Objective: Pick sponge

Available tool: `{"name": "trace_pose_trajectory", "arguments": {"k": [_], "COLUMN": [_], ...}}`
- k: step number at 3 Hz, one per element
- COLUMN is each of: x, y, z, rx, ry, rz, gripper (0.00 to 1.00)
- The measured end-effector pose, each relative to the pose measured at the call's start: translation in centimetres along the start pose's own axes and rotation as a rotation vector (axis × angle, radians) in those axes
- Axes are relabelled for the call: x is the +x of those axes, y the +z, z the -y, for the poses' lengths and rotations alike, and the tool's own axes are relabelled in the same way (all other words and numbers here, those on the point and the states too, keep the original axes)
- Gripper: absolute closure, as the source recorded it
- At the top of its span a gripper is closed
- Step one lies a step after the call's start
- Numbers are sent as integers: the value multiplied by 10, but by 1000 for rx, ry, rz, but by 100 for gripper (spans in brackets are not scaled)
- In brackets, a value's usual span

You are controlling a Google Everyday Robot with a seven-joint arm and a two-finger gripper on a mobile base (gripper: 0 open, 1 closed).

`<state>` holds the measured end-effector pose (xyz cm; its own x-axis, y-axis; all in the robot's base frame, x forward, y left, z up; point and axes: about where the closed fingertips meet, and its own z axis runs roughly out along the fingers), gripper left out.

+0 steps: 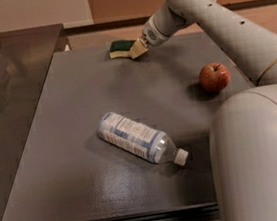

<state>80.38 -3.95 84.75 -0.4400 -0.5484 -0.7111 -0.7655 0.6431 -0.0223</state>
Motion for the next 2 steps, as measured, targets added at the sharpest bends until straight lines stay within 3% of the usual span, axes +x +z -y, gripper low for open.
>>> {"name": "trace_pose_trajectory", "arguments": {"k": [2], "x": [-16], "y": [-50], "z": [-6], "rx": [23], "ry": [-38], "rz": [48], "gripper": [100]}}
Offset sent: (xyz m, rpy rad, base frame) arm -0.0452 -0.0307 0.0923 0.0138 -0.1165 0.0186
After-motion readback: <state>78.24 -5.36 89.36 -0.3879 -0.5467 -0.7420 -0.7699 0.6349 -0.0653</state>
